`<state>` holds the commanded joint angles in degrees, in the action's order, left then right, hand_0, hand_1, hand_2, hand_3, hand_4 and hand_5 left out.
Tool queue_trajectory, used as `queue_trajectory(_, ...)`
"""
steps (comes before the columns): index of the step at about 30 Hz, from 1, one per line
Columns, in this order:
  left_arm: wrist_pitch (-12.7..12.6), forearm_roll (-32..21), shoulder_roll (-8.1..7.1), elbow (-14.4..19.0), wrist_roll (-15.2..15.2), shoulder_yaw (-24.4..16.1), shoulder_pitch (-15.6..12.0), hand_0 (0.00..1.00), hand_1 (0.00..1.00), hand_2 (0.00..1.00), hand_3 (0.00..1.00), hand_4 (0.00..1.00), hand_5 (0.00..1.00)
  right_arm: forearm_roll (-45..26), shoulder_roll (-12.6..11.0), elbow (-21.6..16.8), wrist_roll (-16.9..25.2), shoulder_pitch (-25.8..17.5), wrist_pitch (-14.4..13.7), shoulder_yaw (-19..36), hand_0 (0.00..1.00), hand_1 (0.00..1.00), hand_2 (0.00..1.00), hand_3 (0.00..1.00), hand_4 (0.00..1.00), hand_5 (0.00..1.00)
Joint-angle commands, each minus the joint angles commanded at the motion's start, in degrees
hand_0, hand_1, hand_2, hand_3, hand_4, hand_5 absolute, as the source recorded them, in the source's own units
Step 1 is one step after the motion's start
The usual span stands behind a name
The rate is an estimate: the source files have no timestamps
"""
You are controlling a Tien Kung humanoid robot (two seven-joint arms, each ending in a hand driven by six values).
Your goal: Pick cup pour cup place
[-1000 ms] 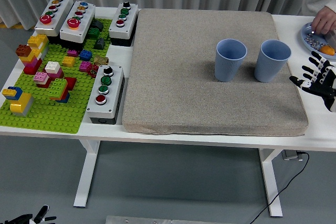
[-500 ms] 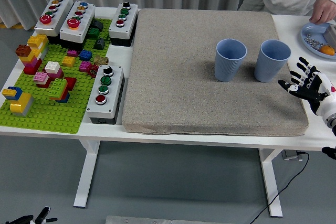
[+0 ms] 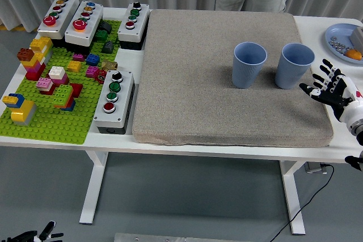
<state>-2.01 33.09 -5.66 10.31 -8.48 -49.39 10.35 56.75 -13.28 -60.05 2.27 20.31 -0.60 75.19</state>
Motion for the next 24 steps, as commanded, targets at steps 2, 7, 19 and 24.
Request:
queue_trajectory(2,0.0,0.0,0.0,0.0,0.0,0.0,0.0,0.709,0.702,0.745,0.639,0.503,0.978,-0.7,0.0,0.3,0.6,0.2,0.1,-0.3,0.925,0.894,0.998,0.998,0.868,0.241)
queue_trajectory(7,0.1,0.0,-0.01,0.0,0.0,0.2,0.1,0.709,0.704,0.744,0.639,0.503,0.979,-1.0,0.3,1.7,0.8,1.5,0.3,-1.2,0.927,0.893,0.998,0.998,0.865,0.241)
queue_trajectory(19,0.1,-0.1,-0.04,0.0,0.0,0.5,0.3,0.709,0.703,0.744,0.639,0.504,0.98,-1.7,1.2,4.0,1.3,3.0,0.7,-2.0,0.92,0.891,0.998,0.998,0.861,0.242)
queue_trajectory(24,0.1,-0.2,-0.02,0.0,0.0,0.6,0.3,0.709,0.703,0.744,0.639,0.504,0.98,-1.8,1.4,4.6,1.7,3.3,0.7,-2.5,0.92,0.891,0.998,0.998,0.861,0.242)
